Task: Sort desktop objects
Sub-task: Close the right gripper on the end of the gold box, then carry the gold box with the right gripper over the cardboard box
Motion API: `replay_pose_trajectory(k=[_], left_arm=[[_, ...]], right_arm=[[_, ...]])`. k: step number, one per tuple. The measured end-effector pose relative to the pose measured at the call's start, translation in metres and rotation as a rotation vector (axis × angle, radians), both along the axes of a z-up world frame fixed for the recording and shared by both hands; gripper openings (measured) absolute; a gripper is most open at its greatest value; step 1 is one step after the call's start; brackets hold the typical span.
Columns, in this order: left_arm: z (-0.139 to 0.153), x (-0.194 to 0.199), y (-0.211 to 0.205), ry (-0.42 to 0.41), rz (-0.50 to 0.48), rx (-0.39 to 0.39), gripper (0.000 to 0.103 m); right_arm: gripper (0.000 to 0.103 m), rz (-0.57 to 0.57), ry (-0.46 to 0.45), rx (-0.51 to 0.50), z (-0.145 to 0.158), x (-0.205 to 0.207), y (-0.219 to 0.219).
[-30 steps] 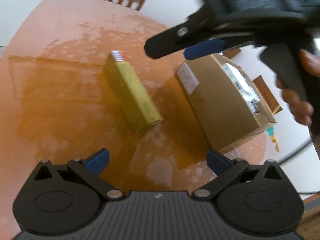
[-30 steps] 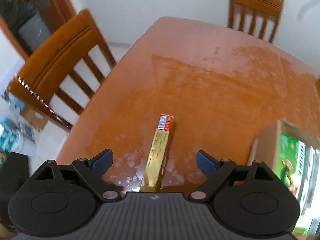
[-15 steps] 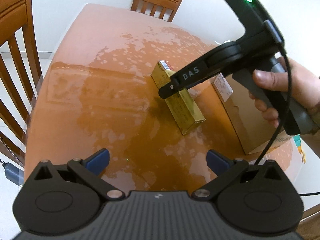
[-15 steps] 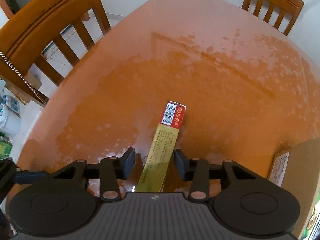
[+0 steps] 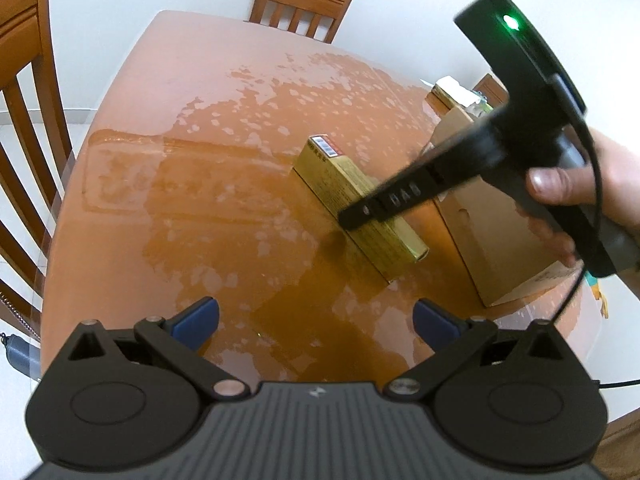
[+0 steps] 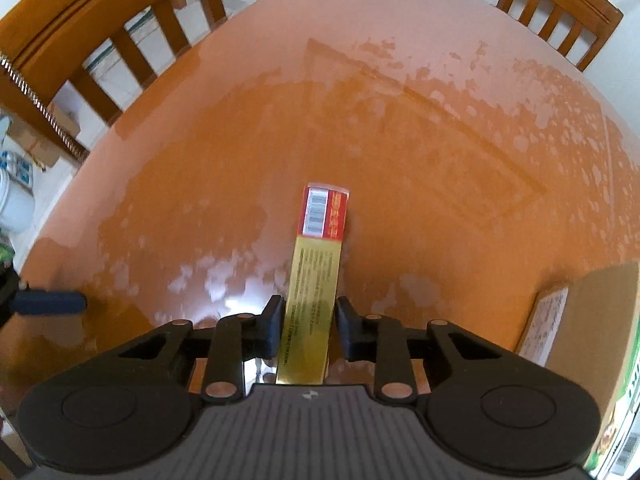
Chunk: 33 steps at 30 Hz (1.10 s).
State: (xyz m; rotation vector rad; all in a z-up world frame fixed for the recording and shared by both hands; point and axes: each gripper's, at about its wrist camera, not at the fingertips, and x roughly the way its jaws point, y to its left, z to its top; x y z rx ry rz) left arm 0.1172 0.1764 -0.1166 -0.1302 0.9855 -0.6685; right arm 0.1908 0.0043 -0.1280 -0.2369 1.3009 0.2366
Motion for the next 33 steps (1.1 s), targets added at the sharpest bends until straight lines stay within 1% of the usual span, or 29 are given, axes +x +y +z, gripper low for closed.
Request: replay_pose_trajectory(k=[3,5,11,18,20,21,25,29,33], left_arm=[[0.001,0.000,-0.001,-0.001,-0.008,-0.001,0.103],[0.003,0.000,-0.003,-0.004,-0.013,-0.001,0.103],[0.005,-0.003,-0.006,-0.009,-0.024,0.000,0.103],[0.004,-0.005,0.000,-0.008,-0.008,0.000,0.103],[0.004,-0.005,0.001,-0.007,-0.003,-0.001,0.103],[0.004,-0.005,0.002,-0.007,-0.001,-0.002,0.103],[0.003,-0.002,0.002,-0.008,0.006,-0.004,0.103],[0.002,-0.002,0.001,-0.011,0.005,-0.004,0.103],[0.000,0.002,-0.002,-0.017,-0.002,-0.001,0.103]], right_arm=[[0.032,0.010,0.003,-0.027,-0.001,-0.010,0.000],[0.032,0.000,-0.008,-0.026,0.001,-0.011,-0.001],[0.033,-0.022,-0.044,-0.011,0.008,0.003,0.001],[0.033,-0.012,-0.025,-0.033,0.005,0.007,0.005],[0.032,-0.014,-0.014,-0.027,0.003,0.008,0.003],[0.030,-0.015,-0.009,-0.022,0.002,0.007,0.002],[0.028,-0.021,0.012,0.012,0.000,0.011,-0.004],[0.028,-0.027,0.025,0.036,0.005,0.007,-0.007],[0.028,-0.038,0.006,0.051,0.017,0.003,-0.011]])
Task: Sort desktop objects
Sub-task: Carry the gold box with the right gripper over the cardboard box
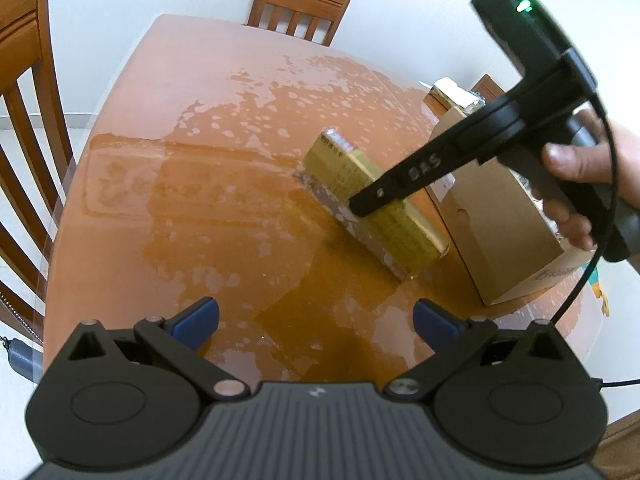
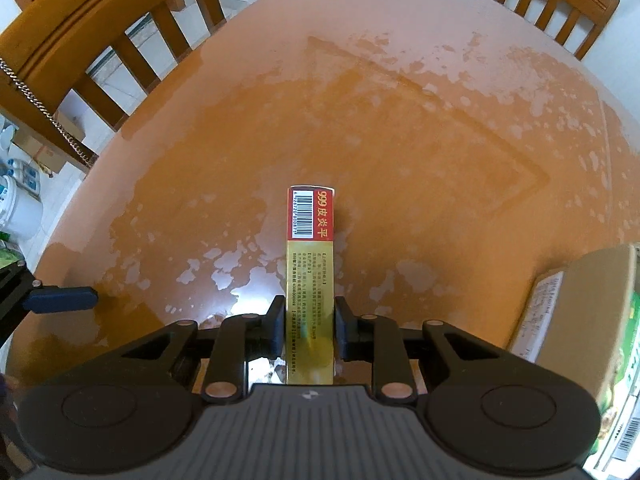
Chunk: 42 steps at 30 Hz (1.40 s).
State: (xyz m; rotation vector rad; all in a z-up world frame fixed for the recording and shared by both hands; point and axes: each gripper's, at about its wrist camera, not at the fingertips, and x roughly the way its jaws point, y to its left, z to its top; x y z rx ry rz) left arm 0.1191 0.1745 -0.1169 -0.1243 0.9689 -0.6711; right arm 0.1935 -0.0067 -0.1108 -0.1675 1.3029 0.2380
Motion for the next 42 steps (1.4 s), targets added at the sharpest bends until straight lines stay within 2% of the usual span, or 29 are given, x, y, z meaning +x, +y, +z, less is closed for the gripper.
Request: replay_pose_trajectory(k=[9,14,20,25,32,36,42], left_arm=[[0.007,-0.006,-0.007,-0.022,-0.030,0.002,0.103],[0.017,-0.012,-0.014,-0.026,-0.031,-0.006,0.103],[0.033,-0.022,-0.031,-0.011,-0.004,-0.043,0.103],[0.042,-0.038,-0.072,-0.028,-0.013,-0.012,0.103],[0.053,-0.058,-0.146,-0.029,-0.008,-0.031,0.103],[0.058,-0.068,-0.183,-0.032,0.031,-0.044,0.103],[0.062,-0.080,-0.214,-0.034,0.069,-0.002,0.103]], right_arm=[[0.028,-0.008,-0.070,0.043,0.041,-0.014,-0.010],[0.028,-0.056,-0.126,0.120,0.073,-0.028,-0.036],[0.028,-0.150,-0.193,0.221,0.112,-0.046,-0.102],[0.028,-0.191,-0.223,0.207,0.133,-0.074,-0.172],[0.028,-0.165,-0.192,0.257,0.137,-0.113,-0.270],[0.028,-0.115,-0.171,0.271,0.132,-0.120,-0.308],[0.028,0.057,-0.115,0.266,0.121,-0.111,-0.336]])
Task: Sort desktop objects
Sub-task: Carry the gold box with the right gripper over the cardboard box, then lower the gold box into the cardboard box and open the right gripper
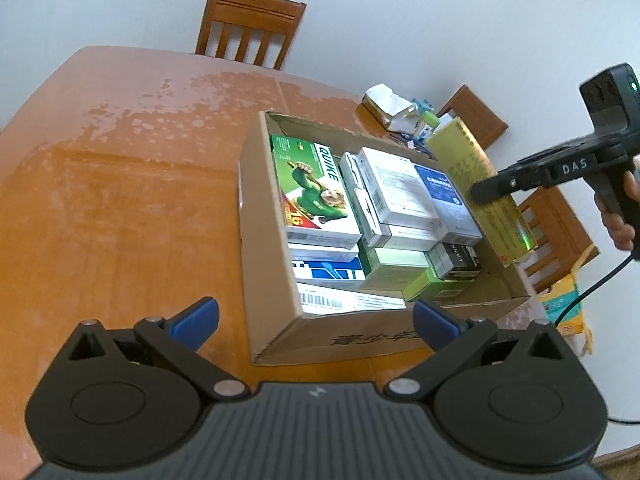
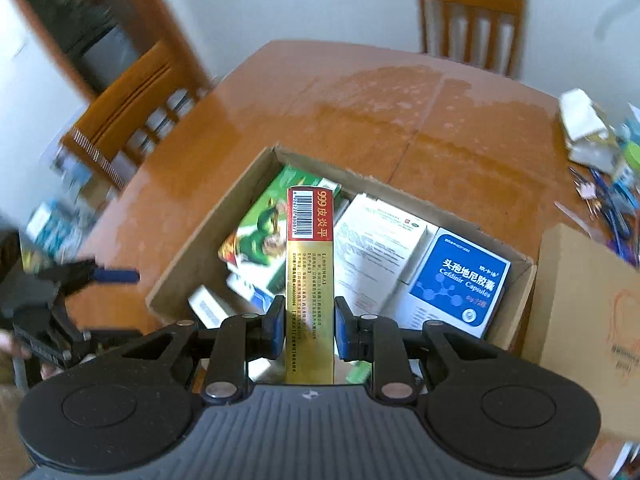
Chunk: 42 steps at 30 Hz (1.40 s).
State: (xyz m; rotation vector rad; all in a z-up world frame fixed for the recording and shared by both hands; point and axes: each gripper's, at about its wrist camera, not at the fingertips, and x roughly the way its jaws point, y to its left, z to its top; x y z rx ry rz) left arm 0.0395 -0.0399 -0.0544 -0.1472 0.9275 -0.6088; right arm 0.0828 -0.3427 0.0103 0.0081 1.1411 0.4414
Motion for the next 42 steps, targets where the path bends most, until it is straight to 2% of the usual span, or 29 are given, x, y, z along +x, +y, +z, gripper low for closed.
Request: replay_pose_trajectory(k=[9,18,27,32,38,42], left_arm=[[0.001,0.003,-0.012,0.023,0.079,0.043,0.103],[0.000,0.004,-0.020,0.035,0.117,0.070,0.103],[-0.005,0.002,-0.026,0.046,0.137,0.083,0.103],[-0.006,0.004,-0.031,0.049,0.130,0.073,0.103],[-0.007,0.003,-0.035,0.045,0.116,0.071,0.103],[-0.006,0.001,-0.028,0.047,0.142,0.072,0.103]], right_arm=[[0.028,0.273,0.104,-0.003,-0.034,0.008,-0.002],[0.028,0.468,0.187,-0.054,-0.056,0.003,0.007],[0.028,0.528,0.241,-0.065,-0.077,0.002,0.015],[0.028,0.550,0.245,-0.097,-0.075,-0.004,0.018],[0.029,0.629,0.243,-0.151,-0.077,-0.010,0.039],[0.029,0.676,0.244,-0.185,-0.084,-0.008,0.056]])
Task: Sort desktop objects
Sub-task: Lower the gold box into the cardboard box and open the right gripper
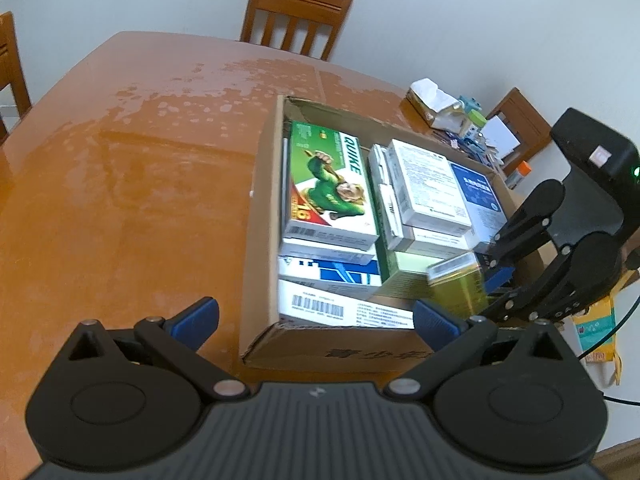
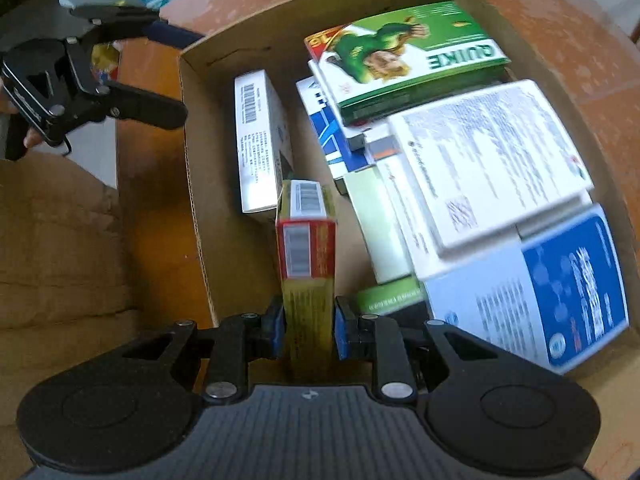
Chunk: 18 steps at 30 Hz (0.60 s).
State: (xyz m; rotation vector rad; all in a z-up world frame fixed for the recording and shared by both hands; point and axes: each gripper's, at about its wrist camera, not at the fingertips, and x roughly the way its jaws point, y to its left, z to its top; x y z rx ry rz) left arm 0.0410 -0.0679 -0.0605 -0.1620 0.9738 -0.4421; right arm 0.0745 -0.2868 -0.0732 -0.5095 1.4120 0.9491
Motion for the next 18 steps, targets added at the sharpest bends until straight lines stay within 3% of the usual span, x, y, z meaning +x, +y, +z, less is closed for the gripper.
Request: replay_pose_trajectory(k=[12,18], left_arm=[[-0.002,-0.001,0.012,0.002,0.031,-0.012,0.103],[-0.004,-0.001,0.015,0.004,0.035,-0.016,0.103]], right_arm=[[0.029,0.045,0.021,-0.068,-0.007,0.005,0.025],[0.032,0.030,0.027,-0.055,-0.002,0.006,0.030]])
